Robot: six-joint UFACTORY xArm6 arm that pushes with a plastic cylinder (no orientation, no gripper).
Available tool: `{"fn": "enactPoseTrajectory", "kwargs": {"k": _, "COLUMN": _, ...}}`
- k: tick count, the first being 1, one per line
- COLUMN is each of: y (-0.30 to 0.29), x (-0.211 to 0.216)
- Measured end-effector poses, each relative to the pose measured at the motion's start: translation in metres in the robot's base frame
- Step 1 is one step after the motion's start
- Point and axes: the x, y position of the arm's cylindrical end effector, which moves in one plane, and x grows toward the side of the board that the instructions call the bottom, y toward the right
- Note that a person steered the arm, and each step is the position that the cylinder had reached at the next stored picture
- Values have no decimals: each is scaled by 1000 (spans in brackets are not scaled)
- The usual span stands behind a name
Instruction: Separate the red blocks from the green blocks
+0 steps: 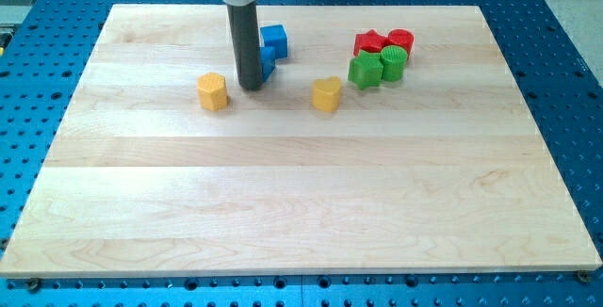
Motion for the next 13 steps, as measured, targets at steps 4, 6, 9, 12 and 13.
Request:
{"fn": "enactPoseTrajectory", "kwargs": {"k": 4, "y": 116, "x": -12}}
{"fn": "enactPoseTrajectory", "kwargs": {"k": 6, "y": 179, "x": 44}}
{"fn": "enactPoseTrajectory", "kwargs": {"k": 9, "y": 319, "x": -12}}
{"fn": "enactPoseTrajectory", "kwargs": {"k": 12, "y": 213, "x": 21}}
{"fn": "enactPoseTrajectory", "kwargs": {"k": 13, "y": 226, "x": 2}}
